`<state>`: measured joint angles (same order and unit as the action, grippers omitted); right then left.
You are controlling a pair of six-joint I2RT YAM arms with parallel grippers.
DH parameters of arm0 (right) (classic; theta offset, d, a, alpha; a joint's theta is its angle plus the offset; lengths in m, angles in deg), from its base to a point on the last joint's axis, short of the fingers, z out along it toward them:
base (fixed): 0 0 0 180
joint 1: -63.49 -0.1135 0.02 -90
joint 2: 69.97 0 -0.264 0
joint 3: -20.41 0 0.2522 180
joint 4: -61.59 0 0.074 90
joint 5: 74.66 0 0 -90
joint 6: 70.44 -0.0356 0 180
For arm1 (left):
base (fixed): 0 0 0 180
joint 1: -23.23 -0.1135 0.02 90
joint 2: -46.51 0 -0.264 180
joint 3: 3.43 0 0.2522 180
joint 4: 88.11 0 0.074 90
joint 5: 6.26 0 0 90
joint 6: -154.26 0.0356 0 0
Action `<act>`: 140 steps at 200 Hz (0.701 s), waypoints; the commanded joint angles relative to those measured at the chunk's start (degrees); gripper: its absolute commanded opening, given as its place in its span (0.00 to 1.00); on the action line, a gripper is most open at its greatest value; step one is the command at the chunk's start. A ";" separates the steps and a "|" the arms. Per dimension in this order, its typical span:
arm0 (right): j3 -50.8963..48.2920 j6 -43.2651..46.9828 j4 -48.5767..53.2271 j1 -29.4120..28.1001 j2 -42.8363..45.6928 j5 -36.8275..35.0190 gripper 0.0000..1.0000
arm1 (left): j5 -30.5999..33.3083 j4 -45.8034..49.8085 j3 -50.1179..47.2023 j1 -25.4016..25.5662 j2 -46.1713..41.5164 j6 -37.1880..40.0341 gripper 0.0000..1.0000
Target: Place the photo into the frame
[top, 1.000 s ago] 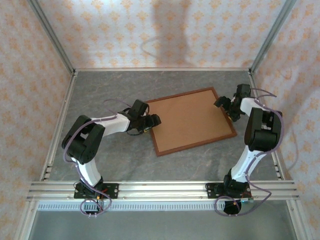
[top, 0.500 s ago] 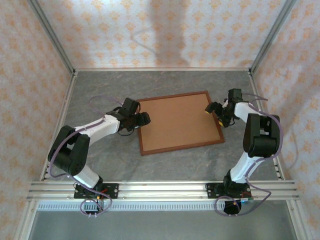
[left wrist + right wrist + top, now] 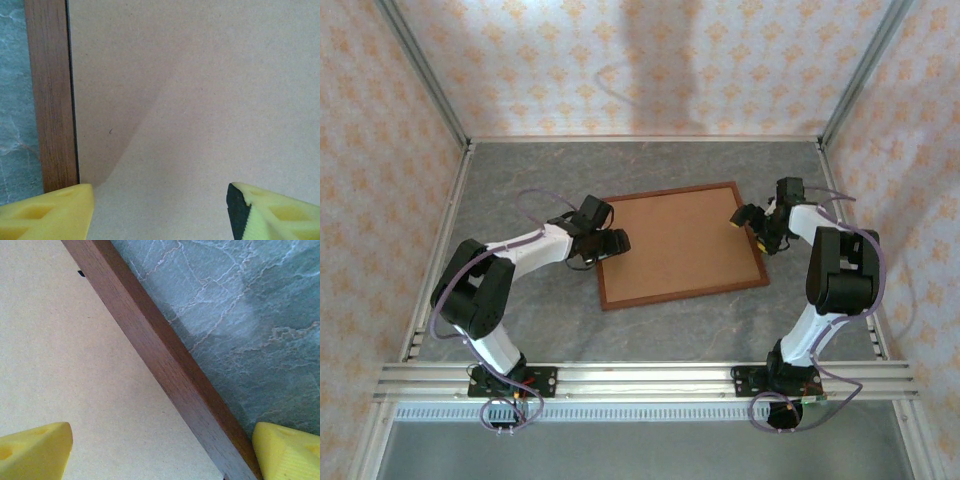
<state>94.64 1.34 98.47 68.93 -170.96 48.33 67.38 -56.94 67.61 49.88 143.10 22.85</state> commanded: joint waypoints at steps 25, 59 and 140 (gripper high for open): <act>-0.35 -0.78 2.81 -0.53 -1.21 1.45 0.93 | 1.71 2.64 1.23 0.91 0.72 1.77 0.71; -0.35 -0.77 2.86 -0.52 -1.24 1.49 0.92 | 2.45 3.04 1.43 1.19 1.43 1.93 0.71; 0.00 -0.60 3.17 -0.54 -1.75 1.47 0.92 | 4.45 3.76 0.09 1.44 -0.83 1.42 0.71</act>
<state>94.64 1.36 98.47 68.93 -171.07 48.33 69.26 -55.67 67.67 51.00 143.45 23.85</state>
